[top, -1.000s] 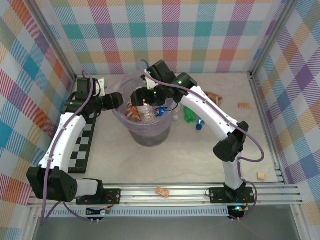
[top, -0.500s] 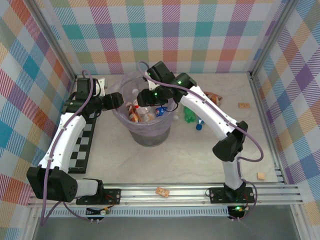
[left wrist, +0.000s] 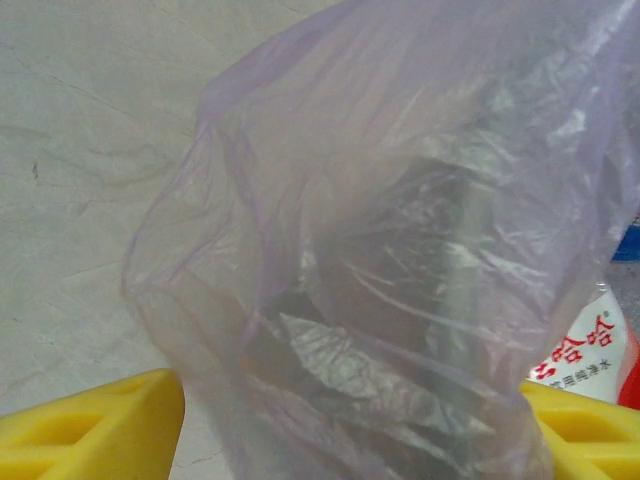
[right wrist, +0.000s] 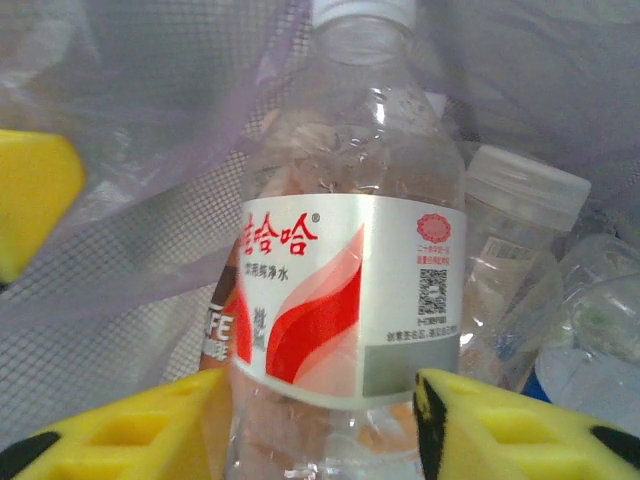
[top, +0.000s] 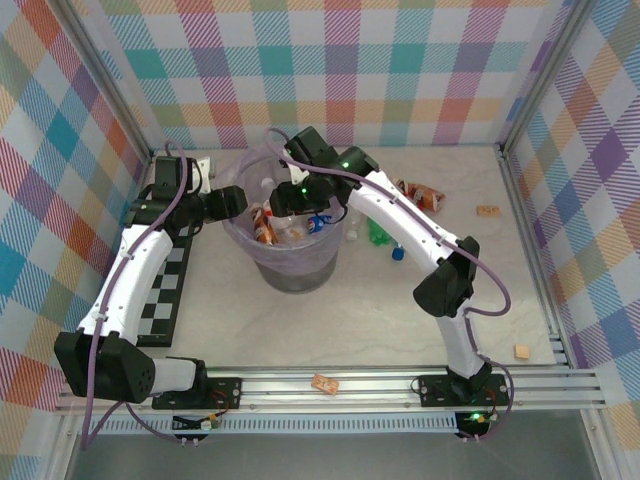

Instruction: Put the plastic bottles in the bin

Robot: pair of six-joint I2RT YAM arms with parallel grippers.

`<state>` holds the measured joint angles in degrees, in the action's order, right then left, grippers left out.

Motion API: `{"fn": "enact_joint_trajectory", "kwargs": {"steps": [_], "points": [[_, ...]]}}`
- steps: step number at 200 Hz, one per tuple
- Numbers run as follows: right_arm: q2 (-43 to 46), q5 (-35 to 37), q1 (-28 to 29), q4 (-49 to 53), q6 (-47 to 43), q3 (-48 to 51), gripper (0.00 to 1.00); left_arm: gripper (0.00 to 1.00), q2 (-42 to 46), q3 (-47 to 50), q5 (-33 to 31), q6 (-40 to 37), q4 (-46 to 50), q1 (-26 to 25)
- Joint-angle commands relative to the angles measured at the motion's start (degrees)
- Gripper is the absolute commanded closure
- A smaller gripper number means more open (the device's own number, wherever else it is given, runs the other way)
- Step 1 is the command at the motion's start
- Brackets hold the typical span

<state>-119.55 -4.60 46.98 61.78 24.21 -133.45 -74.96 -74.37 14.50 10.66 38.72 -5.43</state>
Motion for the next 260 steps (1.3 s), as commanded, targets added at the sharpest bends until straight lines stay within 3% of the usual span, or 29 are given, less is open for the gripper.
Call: {"fn": "enact_joint_trajectory", "kwargs": {"steps": [1,65,120,165,178,260], "points": [[3.26,1.72,0.74,2.38,-2.36,-2.74,0.43,0.29,-0.19,0.54,-0.2,-0.91,0.4,0.68],[15.94,6.63,-3.92,0.78,-3.81,7.19,0.35,0.29,-0.44,0.59,-0.09,-0.84,0.33,0.64],[27.69,8.0,-14.17,-2.7,-3.32,23.06,0.29,0.29,-1.08,0.57,0.21,-0.72,0.37,0.67],[35.31,9.66,-22.03,-6.36,-5.09,35.71,0.16,0.29,-0.93,0.55,0.0,-0.9,0.48,0.66],[36.91,13.12,-22.95,-7.12,-5.19,38.72,0.0,0.29,-1.03,0.6,0.0,-0.9,0.48,0.67],[36.49,6.0,-33.23,-16.76,-0.33,55.15,0.0,0.29,-1.42,0.68,-0.09,-0.82,0.44,0.69]]}}
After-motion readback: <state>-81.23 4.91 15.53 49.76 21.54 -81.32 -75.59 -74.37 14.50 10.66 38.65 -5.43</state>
